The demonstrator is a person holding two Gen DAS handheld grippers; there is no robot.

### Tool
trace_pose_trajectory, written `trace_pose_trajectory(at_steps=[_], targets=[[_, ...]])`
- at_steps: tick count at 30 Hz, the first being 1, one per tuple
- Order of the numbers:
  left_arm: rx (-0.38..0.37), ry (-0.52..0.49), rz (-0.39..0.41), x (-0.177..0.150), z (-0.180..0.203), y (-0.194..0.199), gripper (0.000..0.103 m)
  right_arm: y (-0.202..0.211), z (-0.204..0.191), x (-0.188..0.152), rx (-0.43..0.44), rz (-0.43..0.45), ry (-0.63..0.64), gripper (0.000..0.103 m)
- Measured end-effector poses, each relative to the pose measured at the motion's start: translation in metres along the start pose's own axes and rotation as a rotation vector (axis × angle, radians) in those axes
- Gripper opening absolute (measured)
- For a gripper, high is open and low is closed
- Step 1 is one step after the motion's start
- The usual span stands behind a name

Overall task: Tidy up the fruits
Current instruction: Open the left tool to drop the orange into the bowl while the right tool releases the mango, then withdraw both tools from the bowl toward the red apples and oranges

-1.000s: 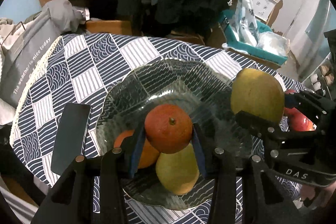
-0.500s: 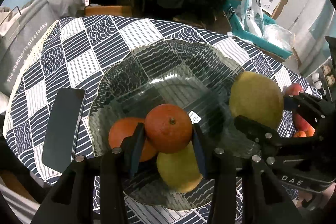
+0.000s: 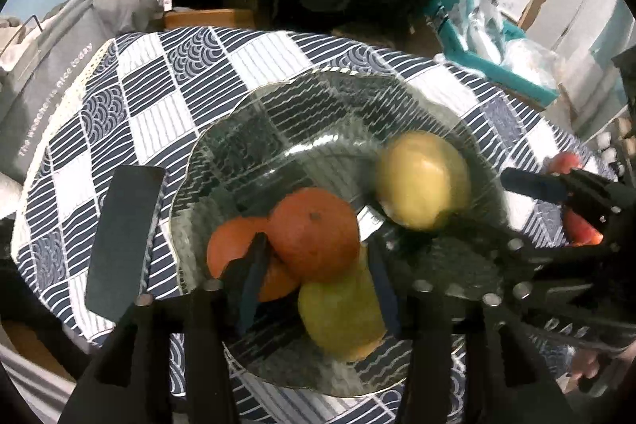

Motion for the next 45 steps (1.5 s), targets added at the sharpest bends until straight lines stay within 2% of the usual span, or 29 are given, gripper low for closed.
trace_pose_trajectory(at_steps=[5,7,9,11,21,45], targets=[[-0.01,0.006,-0.002,0.0,-0.001,0.001,0.054,-0.005,0.01,-0.003,-0.012,-0.025,-0.026,0.072],[-0.008,0.01,0.006,0.001,-0.001,0.003,0.056,-0.007,0.011,-0.004,-0.017,-0.029,-0.026,0.072],[0.0,0.013,0.012,0.002,-0.002,0.005,0.064,-0.005,0.011,-0.004,-0.017,-0.026,-0.023,0.072],[0.004,0.014,0.02,0.003,-0.001,0.007,0.065,-0.003,0.01,-0.003,-0.016,-0.015,-0.021,0.072],[-0.001,0.014,0.032,0.007,0.002,0.014,0.065,0.017,0.01,0.005,-0.011,0.031,-0.033,0.072],[-0.05,-0.053,0.167,0.035,0.048,0.073,0.069,0.109,0.043,0.011,-0.097,0.234,-0.066,0.071]])
Point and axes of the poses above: each gripper's, at about its wrist camera, not at the fingertips, and y roughly against the way its jaws point, z to its right, x to its top, the point moved 5 cm from there along -y, roughly the way its jaws point, and after that the axes turned 14 degrees about -y, right-handed, at the moved point
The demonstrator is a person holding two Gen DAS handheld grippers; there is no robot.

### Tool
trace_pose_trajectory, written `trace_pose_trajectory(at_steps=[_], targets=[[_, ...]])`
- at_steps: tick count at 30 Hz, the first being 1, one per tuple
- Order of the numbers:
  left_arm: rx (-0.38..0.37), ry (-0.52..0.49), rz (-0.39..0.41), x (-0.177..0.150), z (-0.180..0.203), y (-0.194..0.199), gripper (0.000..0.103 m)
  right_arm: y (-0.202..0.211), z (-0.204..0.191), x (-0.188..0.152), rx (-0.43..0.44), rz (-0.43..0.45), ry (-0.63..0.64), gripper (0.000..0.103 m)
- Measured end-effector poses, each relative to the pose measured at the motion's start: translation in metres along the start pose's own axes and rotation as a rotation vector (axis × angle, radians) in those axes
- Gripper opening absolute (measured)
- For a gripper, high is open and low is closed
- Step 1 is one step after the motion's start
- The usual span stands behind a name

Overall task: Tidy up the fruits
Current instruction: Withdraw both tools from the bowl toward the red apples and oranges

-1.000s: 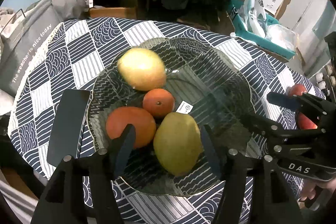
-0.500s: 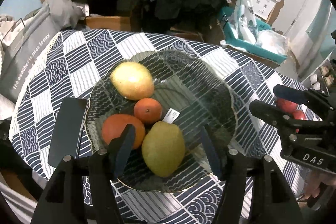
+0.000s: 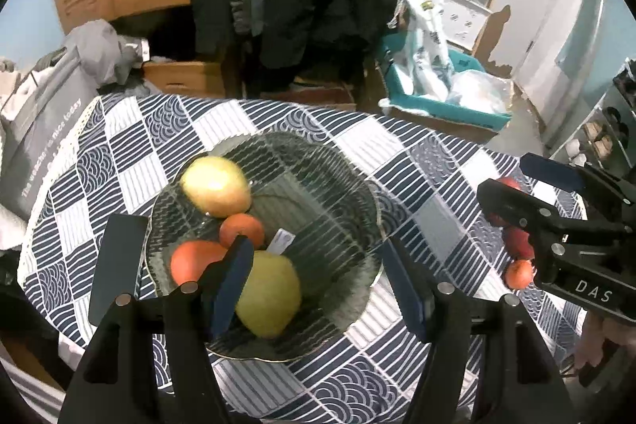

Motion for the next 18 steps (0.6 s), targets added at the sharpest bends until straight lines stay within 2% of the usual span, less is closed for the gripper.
trace_pose_trajectory(at_steps=[9,18], targets=[[0.004,-0.048,0.066,0.017,0.024,0.024,0.074,0.034,0.023,0.003,-0.028,0.07,-0.028,0.071],[-0.015,-0.094,0.089,0.029,0.05,0.031,0.074,0.063,0.047,0.002,-0.062,0.118,-0.048,0.072]])
Point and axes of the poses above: each gripper's, at about its wrist camera, not at the fingertips, and y roughly against the way its jaws point, z to its right, x to its top, the point moved 5 cm from there along -y, roughly the way its jaws point, and after that the axes turned 14 degrees about -y, right-handed, at the moved point
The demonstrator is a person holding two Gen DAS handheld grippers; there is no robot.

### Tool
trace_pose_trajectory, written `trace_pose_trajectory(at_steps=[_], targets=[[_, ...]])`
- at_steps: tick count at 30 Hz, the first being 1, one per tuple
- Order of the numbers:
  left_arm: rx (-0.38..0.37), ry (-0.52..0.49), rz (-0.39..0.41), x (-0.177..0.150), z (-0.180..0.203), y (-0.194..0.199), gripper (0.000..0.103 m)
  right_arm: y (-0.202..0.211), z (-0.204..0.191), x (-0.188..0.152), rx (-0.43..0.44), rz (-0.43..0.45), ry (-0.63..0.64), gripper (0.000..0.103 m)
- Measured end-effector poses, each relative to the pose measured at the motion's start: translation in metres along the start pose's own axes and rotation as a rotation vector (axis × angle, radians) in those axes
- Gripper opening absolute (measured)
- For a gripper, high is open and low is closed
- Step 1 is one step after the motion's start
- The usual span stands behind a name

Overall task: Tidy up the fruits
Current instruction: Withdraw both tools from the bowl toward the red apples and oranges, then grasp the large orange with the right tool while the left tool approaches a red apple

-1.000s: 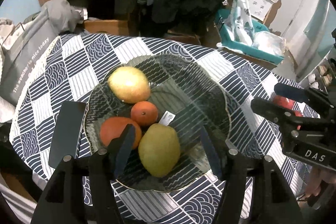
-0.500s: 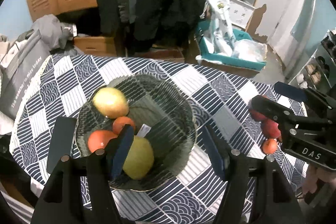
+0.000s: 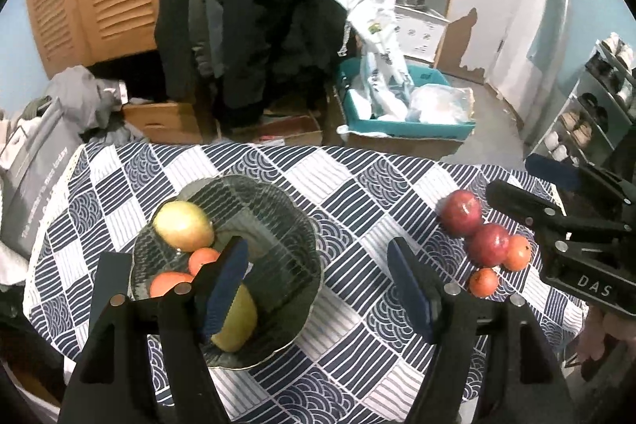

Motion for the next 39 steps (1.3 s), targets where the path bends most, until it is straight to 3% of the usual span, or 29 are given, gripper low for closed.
trace_pose_trajectory(at_steps=[17,39], targets=[[-0.063,-0.088,0.011,0.022,0.064,-0.001,0.074,0.04,0.082,-0.012,-0.09,0.038,-0.106,0.072],[-0.122,-0.188,-0.038,0.028,0.135,-0.029,0.074,0.045,0.179,-0.051,-0.207,-0.008,-0.238,0.071]])
Point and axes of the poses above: each gripper's, at about its wrist camera, not at the fingertips, and y roughly against the way its jaws point, z to its right, x to its top, the point moved 5 cm from there along -y, roughly the way its jaws point, and after that the axes turned 14 degrees about -y, right-handed, at the moved point
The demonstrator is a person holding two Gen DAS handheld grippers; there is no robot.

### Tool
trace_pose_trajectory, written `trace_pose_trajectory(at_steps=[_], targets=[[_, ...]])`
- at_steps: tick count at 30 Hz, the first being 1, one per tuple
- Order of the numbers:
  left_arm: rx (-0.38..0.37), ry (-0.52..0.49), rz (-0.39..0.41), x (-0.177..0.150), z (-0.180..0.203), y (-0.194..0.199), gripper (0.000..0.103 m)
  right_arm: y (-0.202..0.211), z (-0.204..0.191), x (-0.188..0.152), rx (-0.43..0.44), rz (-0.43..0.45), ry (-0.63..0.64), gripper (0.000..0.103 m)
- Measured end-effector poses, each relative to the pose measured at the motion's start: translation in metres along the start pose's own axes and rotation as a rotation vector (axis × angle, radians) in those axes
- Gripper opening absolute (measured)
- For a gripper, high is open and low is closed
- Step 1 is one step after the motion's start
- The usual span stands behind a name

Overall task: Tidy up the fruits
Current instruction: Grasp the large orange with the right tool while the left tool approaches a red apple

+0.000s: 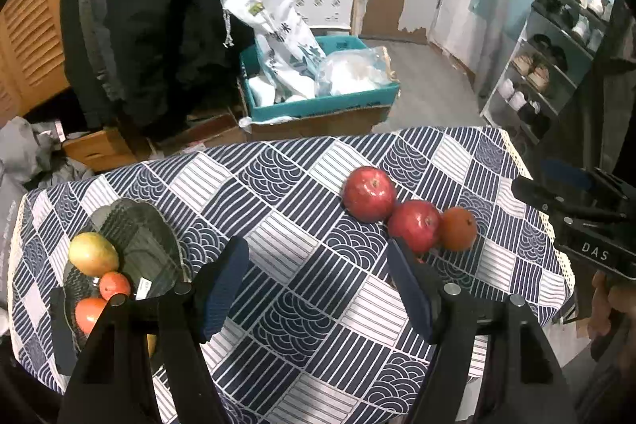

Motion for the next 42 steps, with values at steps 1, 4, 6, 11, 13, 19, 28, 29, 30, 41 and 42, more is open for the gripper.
trace_pose_trajectory(at_steps=[1,4,6,11,13,19,28,29,30,41,42], targets=[[0.0,-0.005,-0.003,0.0,0.002,-0.002,0.074,-0.002,0.004,-0.001,-0.003,-0.006,-0.007,0.071],[0.001,-0.017,-0.014,0.0,0.006,-0.009,0.074,-0.008,0.014,-0.005,-0.016,-0.022,-0.023,0.071],[0.002,-0.024,-0.022,0.0,0.008,-0.014,0.074,-0.011,0.019,-0.007,-0.023,-0.03,-0.029,0.071],[0.006,-0.032,-0.052,-0.002,0.012,-0.031,0.074,-0.026,0.032,-0.014,-0.034,-0.074,-0.051,0.071],[0.006,-0.037,-0.068,-0.004,0.013,-0.04,0.074,-0.035,0.037,-0.018,-0.037,-0.097,-0.055,0.071],[0.013,-0.047,-0.109,-0.01,0.014,-0.064,0.074,-0.067,0.045,-0.032,-0.034,-0.191,-0.064,0.071],[0.009,-0.046,-0.149,-0.018,0.012,-0.089,0.074,-0.115,0.047,-0.061,-0.038,-0.319,-0.024,0.071],[0.008,-0.046,-0.154,-0.018,0.012,-0.092,0.074,-0.119,0.047,-0.063,-0.037,-0.329,-0.017,0.071],[0.007,-0.047,-0.16,-0.019,0.012,-0.094,0.074,-0.122,0.046,-0.064,-0.037,-0.336,-0.011,0.071],[-0.01,-0.05,-0.186,-0.023,0.013,-0.11,0.074,-0.146,0.043,-0.071,-0.039,-0.369,0.063,0.071],[-0.012,-0.049,-0.186,-0.022,0.013,-0.111,0.074,-0.147,0.042,-0.071,-0.037,-0.369,0.068,0.071]])
Point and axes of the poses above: each gripper's, at about its wrist camera, not at the fingertips, and y roughly against the way its jaws point, z to its right, x to its top, the point moved 5 cm from there along -y, roughly the way its jaws point, and after that the axes turned 14 degrees about -y, right-handed, at the moved point
